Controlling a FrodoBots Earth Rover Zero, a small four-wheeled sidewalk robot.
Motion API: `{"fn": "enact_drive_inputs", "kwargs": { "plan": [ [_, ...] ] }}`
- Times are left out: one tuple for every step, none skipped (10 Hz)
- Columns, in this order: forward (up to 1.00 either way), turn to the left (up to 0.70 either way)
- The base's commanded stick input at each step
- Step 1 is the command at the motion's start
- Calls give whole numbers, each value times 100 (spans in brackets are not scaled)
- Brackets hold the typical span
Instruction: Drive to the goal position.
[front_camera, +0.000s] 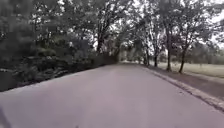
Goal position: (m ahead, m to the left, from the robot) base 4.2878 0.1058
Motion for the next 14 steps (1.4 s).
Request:
{"fn": "enact_drive_inputs", "kwargs": {
  "plan": [
    [100,-22],
    [100,-22],
    [100,-22],
    [100,-22],
    [100,-22],
    [100,-22],
    [100,-22],
    [100,-22],
    [100,-22],
    [100,-22],
    [100,-22],
    [100,-22],
    [100,-22],
    [100,-22]
  ]
}}
